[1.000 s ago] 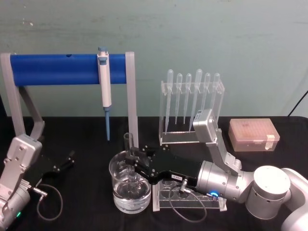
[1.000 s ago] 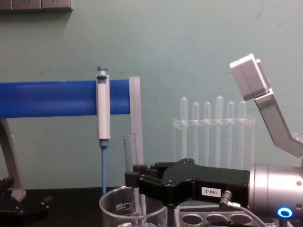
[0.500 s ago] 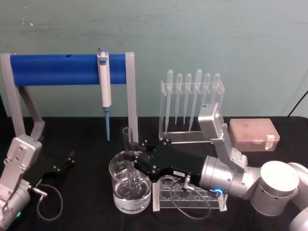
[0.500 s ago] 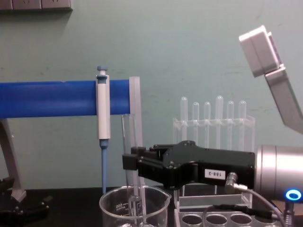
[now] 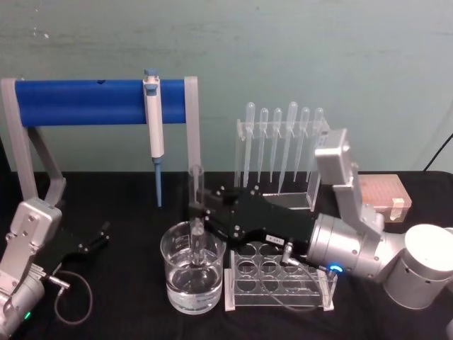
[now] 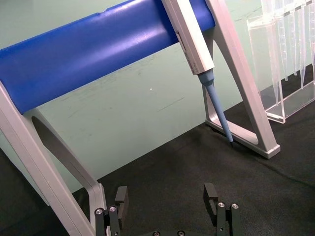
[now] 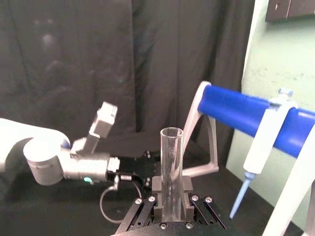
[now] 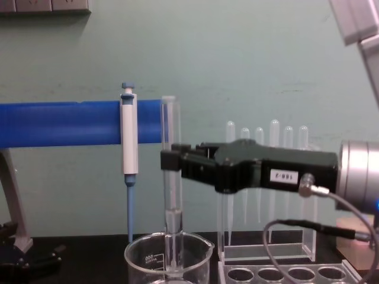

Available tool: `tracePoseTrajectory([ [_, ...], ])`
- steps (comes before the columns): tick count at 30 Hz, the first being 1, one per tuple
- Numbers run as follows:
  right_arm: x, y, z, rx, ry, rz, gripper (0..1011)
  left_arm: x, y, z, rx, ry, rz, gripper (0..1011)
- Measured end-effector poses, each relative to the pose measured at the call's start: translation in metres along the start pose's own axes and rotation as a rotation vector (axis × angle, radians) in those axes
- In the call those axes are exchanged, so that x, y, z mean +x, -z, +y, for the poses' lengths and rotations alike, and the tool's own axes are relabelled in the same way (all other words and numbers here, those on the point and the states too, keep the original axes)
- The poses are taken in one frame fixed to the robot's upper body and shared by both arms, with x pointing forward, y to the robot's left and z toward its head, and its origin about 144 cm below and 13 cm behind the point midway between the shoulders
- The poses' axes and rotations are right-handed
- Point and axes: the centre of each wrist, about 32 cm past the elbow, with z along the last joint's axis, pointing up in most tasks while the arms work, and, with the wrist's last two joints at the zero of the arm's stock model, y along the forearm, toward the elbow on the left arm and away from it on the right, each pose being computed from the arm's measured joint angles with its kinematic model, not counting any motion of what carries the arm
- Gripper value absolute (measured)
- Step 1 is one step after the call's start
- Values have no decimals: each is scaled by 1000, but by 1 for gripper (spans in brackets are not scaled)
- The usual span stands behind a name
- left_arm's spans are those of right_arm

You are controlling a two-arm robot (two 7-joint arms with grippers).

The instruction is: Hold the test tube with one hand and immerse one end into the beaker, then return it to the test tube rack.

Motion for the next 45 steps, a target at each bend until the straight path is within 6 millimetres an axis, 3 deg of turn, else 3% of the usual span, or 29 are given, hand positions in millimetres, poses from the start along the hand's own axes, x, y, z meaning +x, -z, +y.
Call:
tracePoseTrajectory([
  [10, -3, -26, -15, 27, 1, -20, 239, 0, 0, 0, 0, 0, 0, 1000],
  [24, -24, -48, -60, 31, 44, -30, 238, 0, 0, 0, 0, 0, 0, 1000],
  [36, -47, -34, -109, 18, 121, -29, 239, 0, 0, 0, 0, 0, 0, 1000],
  [45, -53, -21, -132, -11, 170, -39, 239, 0, 0, 0, 0, 0, 0, 1000],
])
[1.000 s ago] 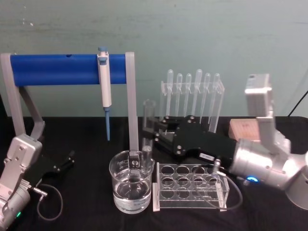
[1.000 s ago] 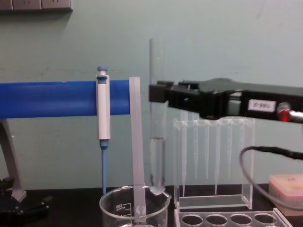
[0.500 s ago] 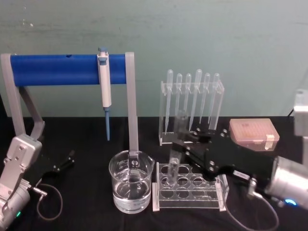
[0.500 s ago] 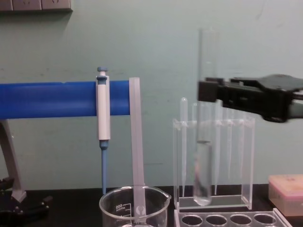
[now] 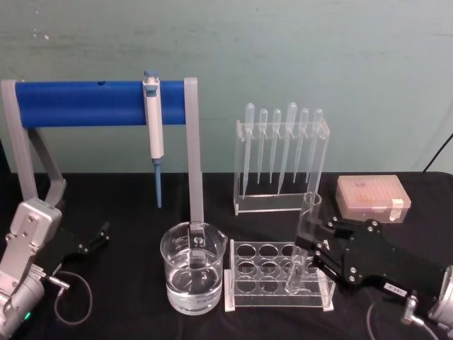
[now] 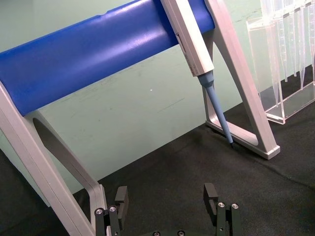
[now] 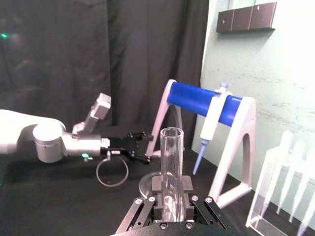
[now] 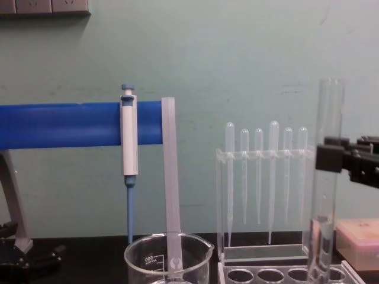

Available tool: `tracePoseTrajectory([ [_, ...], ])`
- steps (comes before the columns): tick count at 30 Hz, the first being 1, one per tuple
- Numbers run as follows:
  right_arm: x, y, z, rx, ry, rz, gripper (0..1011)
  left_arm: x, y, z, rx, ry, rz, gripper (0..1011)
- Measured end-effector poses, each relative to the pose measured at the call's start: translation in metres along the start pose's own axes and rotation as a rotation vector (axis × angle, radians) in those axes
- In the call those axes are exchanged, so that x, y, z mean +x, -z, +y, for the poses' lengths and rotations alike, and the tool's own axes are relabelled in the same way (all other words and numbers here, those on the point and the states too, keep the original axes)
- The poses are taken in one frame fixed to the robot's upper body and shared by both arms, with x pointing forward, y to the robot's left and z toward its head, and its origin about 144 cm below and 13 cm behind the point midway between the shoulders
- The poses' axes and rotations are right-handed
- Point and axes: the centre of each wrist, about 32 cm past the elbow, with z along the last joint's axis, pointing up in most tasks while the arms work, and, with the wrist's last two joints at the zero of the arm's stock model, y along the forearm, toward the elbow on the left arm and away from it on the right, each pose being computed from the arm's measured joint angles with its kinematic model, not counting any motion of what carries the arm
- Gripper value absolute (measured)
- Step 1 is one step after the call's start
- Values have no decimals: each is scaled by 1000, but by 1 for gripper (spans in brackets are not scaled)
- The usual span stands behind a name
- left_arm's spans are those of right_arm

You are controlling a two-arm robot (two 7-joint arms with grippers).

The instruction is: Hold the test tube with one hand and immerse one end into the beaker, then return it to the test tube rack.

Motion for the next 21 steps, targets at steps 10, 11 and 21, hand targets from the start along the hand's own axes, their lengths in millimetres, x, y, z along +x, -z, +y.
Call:
tracePoseTrajectory([
  [10, 7, 9, -2, -10, 12, -36, 238, 0, 0, 0, 0, 0, 0, 1000],
  [11, 9, 11, 0, -6, 12, -39, 239, 0, 0, 0, 0, 0, 0, 1000],
  [21, 21, 25, 12, 22, 5, -46, 239, 0, 0, 0, 0, 0, 0, 1000],
])
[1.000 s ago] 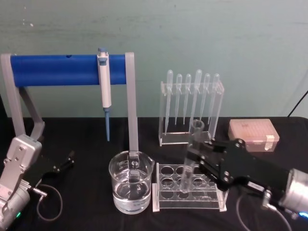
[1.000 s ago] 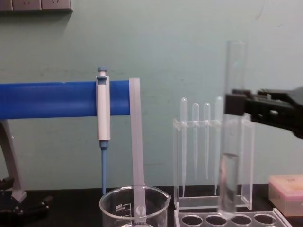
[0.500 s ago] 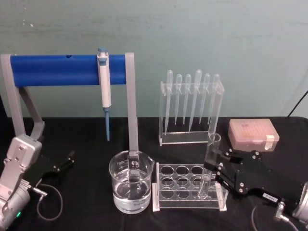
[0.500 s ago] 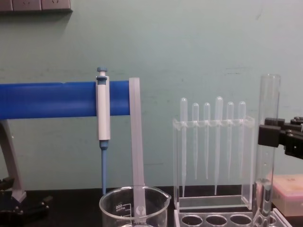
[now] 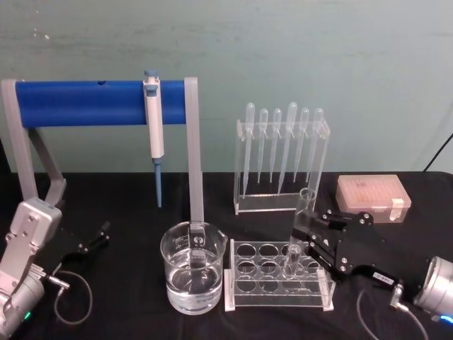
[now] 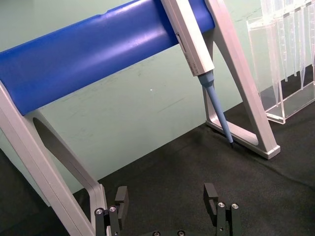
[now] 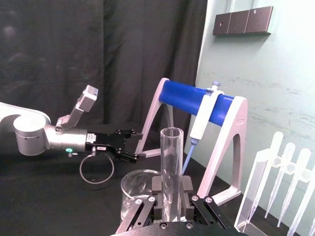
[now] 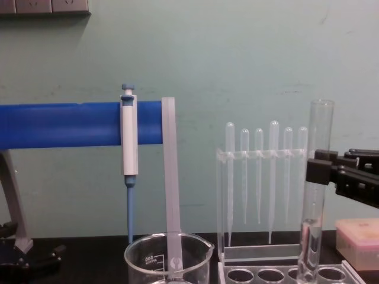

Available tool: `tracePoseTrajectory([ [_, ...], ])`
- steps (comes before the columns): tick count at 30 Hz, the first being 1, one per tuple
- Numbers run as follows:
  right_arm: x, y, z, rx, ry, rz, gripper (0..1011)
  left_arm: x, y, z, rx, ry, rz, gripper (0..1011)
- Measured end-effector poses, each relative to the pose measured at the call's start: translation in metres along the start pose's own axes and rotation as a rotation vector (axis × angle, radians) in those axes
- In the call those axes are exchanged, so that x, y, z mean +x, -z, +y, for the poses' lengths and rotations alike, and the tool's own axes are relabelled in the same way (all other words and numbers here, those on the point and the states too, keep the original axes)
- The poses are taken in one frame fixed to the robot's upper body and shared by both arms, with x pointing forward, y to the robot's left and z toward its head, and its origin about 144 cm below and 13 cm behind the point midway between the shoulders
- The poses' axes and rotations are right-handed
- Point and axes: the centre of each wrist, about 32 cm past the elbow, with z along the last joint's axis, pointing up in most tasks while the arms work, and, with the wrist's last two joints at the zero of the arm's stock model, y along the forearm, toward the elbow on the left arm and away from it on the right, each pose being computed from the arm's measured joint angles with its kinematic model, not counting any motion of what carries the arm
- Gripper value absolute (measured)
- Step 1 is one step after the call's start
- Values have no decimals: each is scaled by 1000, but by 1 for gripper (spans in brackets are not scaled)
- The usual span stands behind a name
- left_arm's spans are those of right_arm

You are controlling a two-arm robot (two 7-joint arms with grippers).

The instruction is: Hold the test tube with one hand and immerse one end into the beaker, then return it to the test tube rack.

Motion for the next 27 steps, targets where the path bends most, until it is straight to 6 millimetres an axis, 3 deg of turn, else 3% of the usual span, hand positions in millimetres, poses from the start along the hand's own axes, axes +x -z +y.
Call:
tracePoseTrajectory([
  [27, 24, 35, 24, 58, -16, 10, 238, 0, 0, 0, 0, 0, 0, 1000],
])
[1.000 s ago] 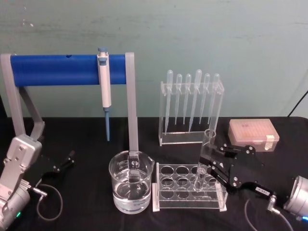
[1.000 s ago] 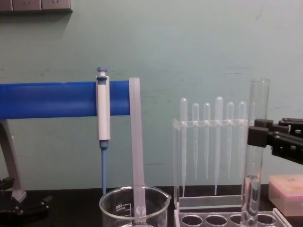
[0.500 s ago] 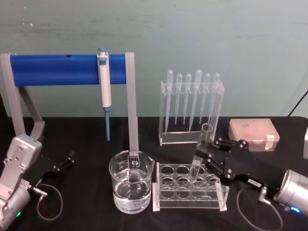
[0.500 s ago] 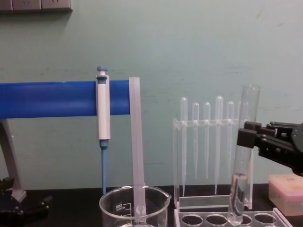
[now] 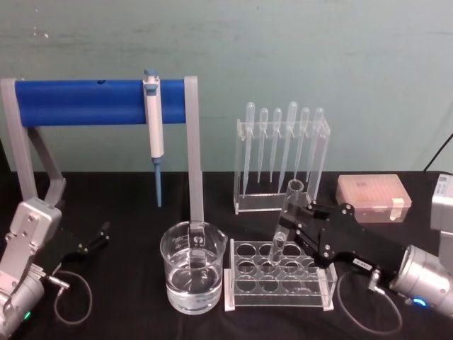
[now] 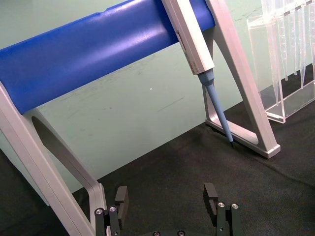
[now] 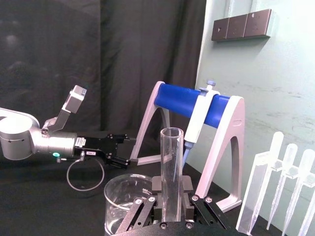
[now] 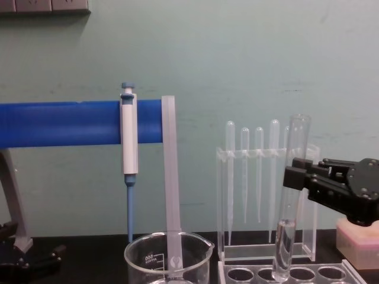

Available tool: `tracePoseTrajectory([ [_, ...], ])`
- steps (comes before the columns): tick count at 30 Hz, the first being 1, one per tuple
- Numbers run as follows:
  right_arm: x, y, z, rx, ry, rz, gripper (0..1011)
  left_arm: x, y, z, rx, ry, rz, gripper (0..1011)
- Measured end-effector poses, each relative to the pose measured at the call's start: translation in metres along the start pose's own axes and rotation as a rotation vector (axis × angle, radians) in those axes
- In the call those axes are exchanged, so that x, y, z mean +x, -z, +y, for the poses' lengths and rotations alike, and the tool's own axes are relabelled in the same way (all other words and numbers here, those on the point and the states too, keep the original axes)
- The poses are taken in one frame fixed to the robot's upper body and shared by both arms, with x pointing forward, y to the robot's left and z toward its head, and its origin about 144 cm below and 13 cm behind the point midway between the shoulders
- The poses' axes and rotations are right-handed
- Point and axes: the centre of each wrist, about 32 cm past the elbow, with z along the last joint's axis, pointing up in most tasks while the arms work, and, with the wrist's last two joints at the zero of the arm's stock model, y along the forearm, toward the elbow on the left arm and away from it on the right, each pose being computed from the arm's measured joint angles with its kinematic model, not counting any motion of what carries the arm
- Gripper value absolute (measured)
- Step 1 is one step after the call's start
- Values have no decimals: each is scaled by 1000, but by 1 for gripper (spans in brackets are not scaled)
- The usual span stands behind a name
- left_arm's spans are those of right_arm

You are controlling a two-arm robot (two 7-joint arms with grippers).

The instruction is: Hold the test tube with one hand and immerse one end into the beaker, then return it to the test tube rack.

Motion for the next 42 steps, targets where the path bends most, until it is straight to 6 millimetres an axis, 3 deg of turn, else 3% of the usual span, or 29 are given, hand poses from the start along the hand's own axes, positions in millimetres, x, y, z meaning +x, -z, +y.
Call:
tracePoseTrajectory([
  [17, 2, 14, 8, 7, -8, 17, 238, 0, 0, 0, 0, 0, 0, 1000],
  [42, -10, 35, -2, 3, 10, 53, 238, 0, 0, 0, 0, 0, 0, 1000],
])
